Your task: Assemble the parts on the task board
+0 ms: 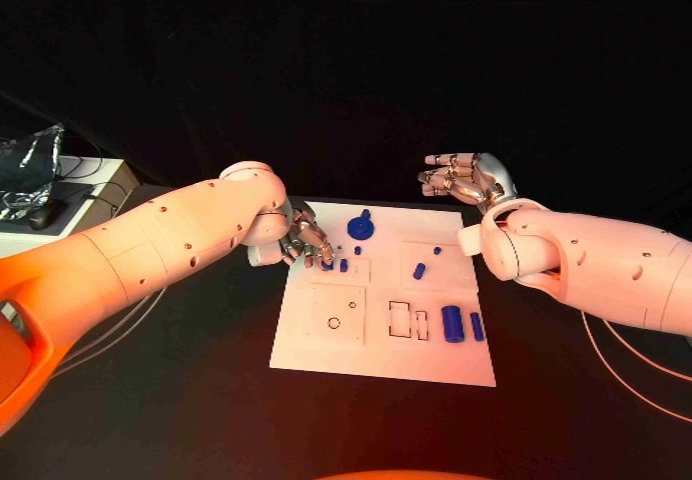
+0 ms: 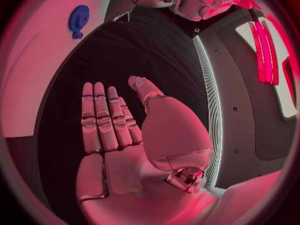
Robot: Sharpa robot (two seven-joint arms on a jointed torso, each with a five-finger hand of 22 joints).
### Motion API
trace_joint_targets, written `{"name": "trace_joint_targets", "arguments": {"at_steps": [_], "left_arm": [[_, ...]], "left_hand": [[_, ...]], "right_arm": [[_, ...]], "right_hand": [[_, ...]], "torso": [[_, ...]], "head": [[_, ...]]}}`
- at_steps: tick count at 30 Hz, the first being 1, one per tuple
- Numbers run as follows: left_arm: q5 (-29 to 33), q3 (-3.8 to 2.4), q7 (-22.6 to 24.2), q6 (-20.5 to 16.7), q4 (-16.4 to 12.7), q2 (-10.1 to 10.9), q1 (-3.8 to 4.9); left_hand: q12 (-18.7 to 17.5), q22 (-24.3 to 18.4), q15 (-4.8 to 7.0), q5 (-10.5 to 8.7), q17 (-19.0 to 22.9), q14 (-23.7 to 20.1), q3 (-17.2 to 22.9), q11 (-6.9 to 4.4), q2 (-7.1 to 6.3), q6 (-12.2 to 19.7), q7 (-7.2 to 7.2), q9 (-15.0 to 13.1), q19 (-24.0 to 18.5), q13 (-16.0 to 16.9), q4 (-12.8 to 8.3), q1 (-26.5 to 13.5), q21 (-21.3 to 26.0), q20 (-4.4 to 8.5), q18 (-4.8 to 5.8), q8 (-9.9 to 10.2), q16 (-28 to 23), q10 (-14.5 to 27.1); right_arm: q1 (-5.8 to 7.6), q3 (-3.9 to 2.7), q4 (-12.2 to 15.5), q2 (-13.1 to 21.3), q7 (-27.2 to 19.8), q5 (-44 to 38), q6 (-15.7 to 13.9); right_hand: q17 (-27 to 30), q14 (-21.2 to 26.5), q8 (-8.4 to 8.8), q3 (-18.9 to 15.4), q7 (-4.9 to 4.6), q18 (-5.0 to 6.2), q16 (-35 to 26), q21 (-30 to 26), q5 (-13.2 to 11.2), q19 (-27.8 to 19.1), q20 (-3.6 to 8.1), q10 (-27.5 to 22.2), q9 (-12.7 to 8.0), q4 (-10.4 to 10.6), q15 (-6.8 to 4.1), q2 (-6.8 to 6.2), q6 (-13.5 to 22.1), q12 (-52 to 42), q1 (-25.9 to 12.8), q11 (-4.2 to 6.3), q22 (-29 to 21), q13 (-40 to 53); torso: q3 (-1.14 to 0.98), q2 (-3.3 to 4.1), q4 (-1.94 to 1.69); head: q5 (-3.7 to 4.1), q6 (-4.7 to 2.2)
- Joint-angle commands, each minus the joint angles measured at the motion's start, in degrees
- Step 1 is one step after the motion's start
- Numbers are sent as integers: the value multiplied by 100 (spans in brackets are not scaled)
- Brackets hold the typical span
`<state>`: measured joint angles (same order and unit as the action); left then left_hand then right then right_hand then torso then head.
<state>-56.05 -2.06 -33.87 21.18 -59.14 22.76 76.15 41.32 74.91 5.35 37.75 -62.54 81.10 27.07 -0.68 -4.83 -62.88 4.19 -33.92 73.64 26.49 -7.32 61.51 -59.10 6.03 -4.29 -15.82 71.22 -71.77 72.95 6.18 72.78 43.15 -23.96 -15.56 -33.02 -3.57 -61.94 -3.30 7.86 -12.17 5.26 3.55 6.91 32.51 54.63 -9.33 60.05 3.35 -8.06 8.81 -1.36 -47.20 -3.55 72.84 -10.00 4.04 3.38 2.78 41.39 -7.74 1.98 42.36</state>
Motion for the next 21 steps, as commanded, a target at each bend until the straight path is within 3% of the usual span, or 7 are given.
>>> {"name": "trace_joint_targets", "arguments": {"at_steps": [1,10,21], "left_arm": [[-674,21,281,-282,-70,-24,7],[-1117,90,376,-285,-105,-70,-1],[-1057,110,314,36,26,-120,-6]], "left_hand": [[-20,456,13,69,-58,36,331,-252,23,-284,-229,-50,34,-20,-334,166,-55,24,92,70,33,-299],[-22,471,17,132,-97,49,340,-258,-16,-317,-234,-65,55,-22,-328,186,-102,36,106,99,38,-315],[-25,473,15,149,-133,56,341,-257,-24,-334,-235,-72,49,-21,-318,200,-108,40,116,123,48,-318]], "right_arm": [[-1,-1,2,-8,-46,-12,89],[-1,-1,1,-12,-46,-12,91],[-1,-1,-2,-17,-46,-12,95]], "right_hand": [[7,27,12,19,-67,-27,-8,-4,20,-45,-1,-15,-1,-22,-23,-12,-33,9,-31,24,0,-8],[7,27,12,19,-67,-27,-8,-4,20,-45,-1,-15,-1,-22,-23,-12,-33,9,-31,24,0,-8],[7,27,12,19,-67,-27,-8,-4,20,-45,-1,-15,-1,-22,-23,-12,-33,9,-31,24,0,-8]], "torso": [[2,8,9],[-1,9,3],[-3,10,9]], "head": [[-8,-20],[-4,-19],[-1,-1]]}}
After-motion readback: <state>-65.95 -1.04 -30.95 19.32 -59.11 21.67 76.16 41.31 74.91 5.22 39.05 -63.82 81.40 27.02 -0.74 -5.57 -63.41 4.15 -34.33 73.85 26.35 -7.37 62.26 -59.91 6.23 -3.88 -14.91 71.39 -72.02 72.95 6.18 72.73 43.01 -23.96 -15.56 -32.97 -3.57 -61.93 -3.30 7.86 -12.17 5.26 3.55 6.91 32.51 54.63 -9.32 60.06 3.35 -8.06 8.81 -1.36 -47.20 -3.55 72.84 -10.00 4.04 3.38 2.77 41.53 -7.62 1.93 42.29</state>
